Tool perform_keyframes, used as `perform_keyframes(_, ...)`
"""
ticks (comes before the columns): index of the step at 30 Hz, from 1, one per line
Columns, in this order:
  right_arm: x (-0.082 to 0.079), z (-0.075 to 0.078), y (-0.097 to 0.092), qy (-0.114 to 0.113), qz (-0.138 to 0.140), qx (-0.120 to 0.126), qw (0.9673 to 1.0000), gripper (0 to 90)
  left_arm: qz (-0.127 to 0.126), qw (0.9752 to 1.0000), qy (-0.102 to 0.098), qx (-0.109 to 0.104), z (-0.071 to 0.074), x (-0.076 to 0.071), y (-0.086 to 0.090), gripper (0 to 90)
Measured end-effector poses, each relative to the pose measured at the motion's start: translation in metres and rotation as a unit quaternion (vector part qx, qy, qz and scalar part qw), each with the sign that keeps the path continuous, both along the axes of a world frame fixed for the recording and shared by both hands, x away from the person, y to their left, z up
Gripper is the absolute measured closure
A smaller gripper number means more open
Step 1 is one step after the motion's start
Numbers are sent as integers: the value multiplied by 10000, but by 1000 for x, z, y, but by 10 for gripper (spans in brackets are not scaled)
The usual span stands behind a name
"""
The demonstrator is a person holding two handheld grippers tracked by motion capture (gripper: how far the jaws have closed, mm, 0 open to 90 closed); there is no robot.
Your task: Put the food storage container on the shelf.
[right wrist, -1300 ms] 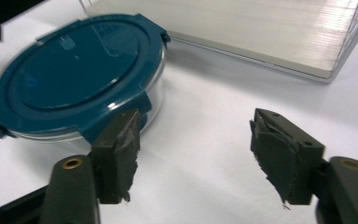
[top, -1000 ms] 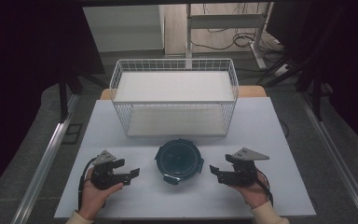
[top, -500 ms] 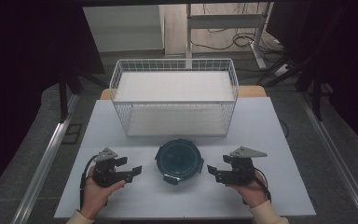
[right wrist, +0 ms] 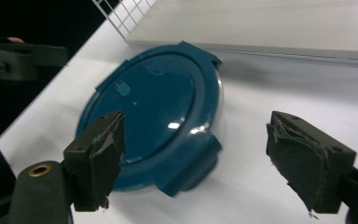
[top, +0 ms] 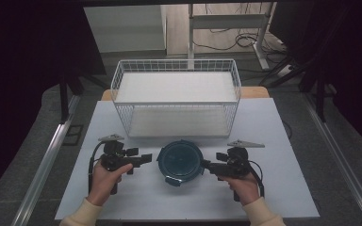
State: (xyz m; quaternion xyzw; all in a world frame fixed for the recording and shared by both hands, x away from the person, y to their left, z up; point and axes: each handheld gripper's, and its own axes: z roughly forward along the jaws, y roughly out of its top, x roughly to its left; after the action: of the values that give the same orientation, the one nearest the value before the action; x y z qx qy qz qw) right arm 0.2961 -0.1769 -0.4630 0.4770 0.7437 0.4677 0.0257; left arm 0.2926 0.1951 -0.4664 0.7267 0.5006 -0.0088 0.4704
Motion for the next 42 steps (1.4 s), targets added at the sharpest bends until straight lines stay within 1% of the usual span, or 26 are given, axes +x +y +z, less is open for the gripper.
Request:
perform_keyframes(3, 1, -2, 4, 87, -76, 98, 9999, 180, -152, 9996, 175, -132, -4, 9, -6, 203)
perform_keyframes(6, 1, -7, 5, 281, -131, 217, 9993, 173, -242, 9991, 275, -219, -9, 17, -12, 204)
perform_keyframes(8, 0, -11, 5, 379, -175, 285, 9987, 172, -342, 9986, 335, -210, -12, 21, -14, 203)
perform_keyframes(10, -1, -15, 4, 430, -218, 231, 9986, 170, -406, 9981, 386, -240, -15, 24, -16, 202)
perform_keyframes(11, -1, -17, 5, 472, -246, 254, 9983, 170, -436, 9977, 430, -276, -16, 27, -16, 201)
perform_keyframes(15, -1, -25, 10, 640, -301, 267, 9971, 166, -500, 9954, 664, -477, -26, 38, -17, 197)
perform_keyframes(18, 0, -31, 14, 772, -300, 282, 9962, 162, -541, 9944, 787, -445, -34, 43, -19, 196)
perform_keyframes(19, 0, -33, 16, 831, -325, 324, 9955, 161, -563, 9939, 836, -453, -36, 45, -19, 196)
perform_keyframes(21, 1, -36, 18, 924, -359, 379, 9943, 161, -607, 9919, 989, -523, -42, 47, -19, 194)
perform_keyframes(24, 1, -39, 20, 1019, -413, 357, 9933, 153, -657, 9890, 1137, -676, -48, 50, -21, 194)
perform_keyframes(26, 1, -41, 22, 1071, -429, 385, 9926, 150, -708, 9877, 1186, -731, -51, 51, -23, 194)
perform_keyframes(29, 1, -44, 24, 1166, -411, 506, 9910, 146, -747, 9855, 1278, -834, -55, 53, -25, 199)
perform_keyframes(31, 2, -46, 26, 1285, -460, 584, 9889, 146, -794, 9838, 1335, -899, -57, 54, -27, 209)
perform_keyframes(32, 2, -47, 27, 1325, -477, 609, 9882, 146, -825, 9825, 1377, -944, -59, 55, -27, 215)
perform_keyframes(35, 2, -50, 27, 1415, -462, 732, 9861, 156, -841, 9814, 1423, -981, -60, 56, -29, 234)
perform_keyframes(37, 2, -50, 28, 1442, -471, 801, 9852, 167, -881, 9795, 1463, -1067, -61, 56, -29, 252)
perform_keyframes(40, 3, -51, 29, 1507, -454, 892, 9835, 204, -926, 9780, 1493, -1129, -61, 56, -30, 304)
perform_keyframes(42, 2, -52, 31, 1539, -465, 944, 9825, 220, -926, 9782, 1501, -1093, -61, 55, -31, 316)
